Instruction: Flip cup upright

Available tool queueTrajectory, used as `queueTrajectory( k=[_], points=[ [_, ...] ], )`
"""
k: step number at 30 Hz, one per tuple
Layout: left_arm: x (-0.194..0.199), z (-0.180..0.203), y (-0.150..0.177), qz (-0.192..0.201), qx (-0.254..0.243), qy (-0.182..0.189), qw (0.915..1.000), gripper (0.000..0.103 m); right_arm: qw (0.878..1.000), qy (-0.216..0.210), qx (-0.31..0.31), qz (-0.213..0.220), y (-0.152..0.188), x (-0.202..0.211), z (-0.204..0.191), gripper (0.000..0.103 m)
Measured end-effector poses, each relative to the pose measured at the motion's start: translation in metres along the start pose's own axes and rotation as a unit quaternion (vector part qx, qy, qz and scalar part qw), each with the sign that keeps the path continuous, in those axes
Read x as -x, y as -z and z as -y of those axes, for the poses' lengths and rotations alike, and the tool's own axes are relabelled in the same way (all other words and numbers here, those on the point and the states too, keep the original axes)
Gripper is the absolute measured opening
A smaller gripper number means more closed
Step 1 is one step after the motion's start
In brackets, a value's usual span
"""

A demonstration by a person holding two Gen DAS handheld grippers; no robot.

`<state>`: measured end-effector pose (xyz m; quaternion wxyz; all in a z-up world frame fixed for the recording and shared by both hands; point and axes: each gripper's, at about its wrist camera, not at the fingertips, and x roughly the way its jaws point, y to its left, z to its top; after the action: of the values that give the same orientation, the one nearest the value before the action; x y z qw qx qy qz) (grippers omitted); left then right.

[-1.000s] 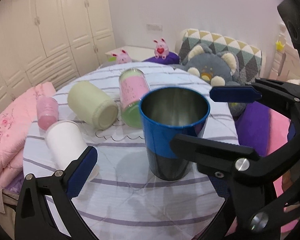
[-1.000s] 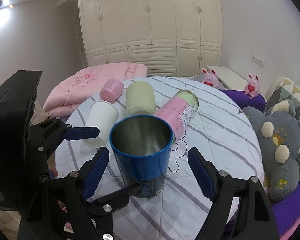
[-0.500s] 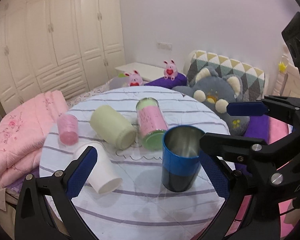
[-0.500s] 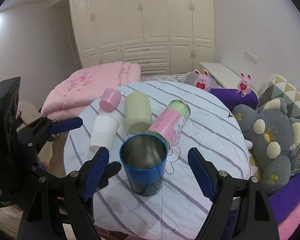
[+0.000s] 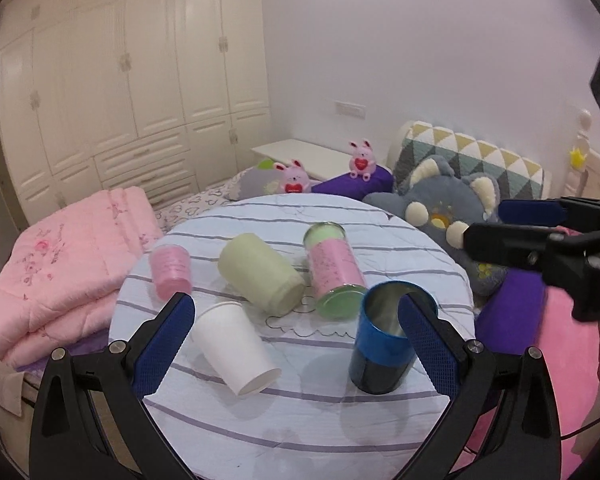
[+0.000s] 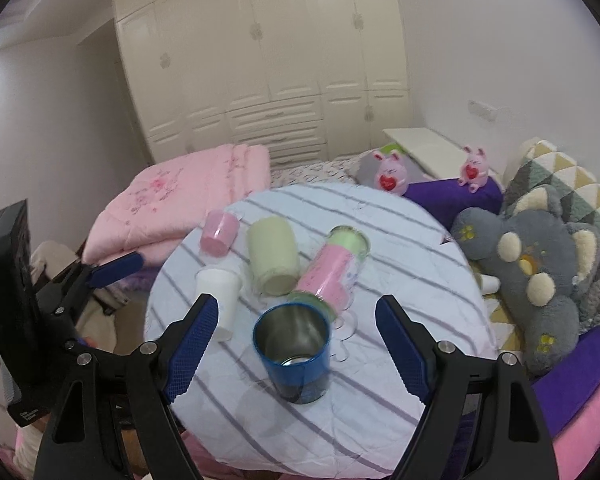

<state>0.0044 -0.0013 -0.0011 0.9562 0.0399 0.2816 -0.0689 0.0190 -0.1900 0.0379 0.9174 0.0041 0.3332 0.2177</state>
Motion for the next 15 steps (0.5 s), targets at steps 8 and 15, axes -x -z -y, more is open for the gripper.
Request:
queueTrajectory(
  k=[8, 15],
  points=[
    [0.005, -0.019, -0.005, -0.02, 0.034, -0.002, 0.9992, 0.103, 0.996, 0.092, -0.011, -0.014, -0.005, 0.0, 0.007, 0.082],
    [0.006, -0.024, -0.007, -0.04, 0.047, 0.01, 0.9981, 0.103, 0.993, 0.113, -0.006, -0.039, -0.006, -0.002, 0.003, 0.082]
  ],
)
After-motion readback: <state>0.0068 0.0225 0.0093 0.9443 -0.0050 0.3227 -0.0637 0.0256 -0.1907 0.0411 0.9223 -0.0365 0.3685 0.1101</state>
